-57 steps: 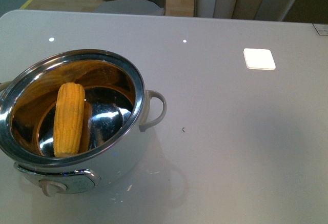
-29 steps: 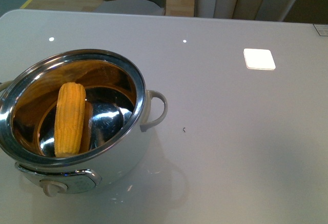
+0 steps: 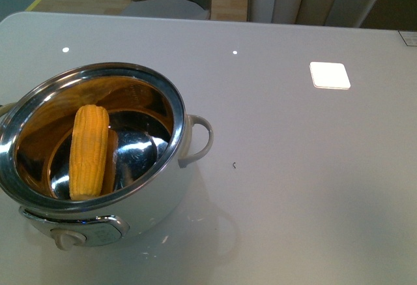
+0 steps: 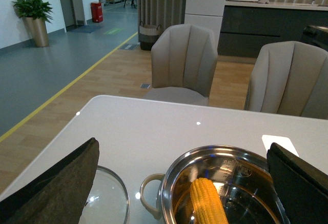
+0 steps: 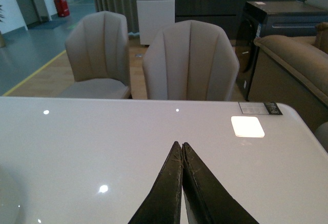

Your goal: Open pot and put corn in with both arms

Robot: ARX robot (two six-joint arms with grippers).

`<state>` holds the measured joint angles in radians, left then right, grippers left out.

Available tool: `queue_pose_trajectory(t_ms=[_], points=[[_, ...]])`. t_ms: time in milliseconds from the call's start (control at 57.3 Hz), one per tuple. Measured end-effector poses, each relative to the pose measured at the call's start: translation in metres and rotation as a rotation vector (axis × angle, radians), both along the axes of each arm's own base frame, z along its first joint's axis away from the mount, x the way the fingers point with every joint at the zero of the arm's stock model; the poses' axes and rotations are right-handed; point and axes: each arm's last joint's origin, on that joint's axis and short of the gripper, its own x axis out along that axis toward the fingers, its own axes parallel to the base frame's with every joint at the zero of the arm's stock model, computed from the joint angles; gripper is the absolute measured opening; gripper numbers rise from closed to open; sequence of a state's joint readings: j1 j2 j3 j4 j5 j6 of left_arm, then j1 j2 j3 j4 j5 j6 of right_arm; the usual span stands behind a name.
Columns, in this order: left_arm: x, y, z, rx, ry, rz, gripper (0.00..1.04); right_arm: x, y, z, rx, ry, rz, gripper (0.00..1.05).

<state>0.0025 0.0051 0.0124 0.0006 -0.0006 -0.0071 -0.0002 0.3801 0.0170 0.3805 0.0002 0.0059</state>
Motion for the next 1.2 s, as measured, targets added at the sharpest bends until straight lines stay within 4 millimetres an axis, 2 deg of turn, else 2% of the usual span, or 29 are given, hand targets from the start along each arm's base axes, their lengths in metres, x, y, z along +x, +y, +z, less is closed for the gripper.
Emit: queue_pose_trajectory(t_ms=[559,698,925,1204], points=[[0.0,0.0,0.0,0.0,0.0,0.0,0.98,-0.014,0.0,0.0,0.0,0.001,0.0,0.02],[0.0,0.0,0.0,0.0,0.0,0.0,0.98,-0.024,0.0,-0.003,0.0,0.01,0.0,0.02],[0.0,0.0,0.0,0.0,0.0,0.0,0.98,-0.025,0.0,-0.003,0.0,0.005,0.0,0.02],[0.0,0.0,0.0,0.0,0.0,0.0,0.98,-0.025,0.0,-0.003,-0.001,0.004,0.0,0.56]])
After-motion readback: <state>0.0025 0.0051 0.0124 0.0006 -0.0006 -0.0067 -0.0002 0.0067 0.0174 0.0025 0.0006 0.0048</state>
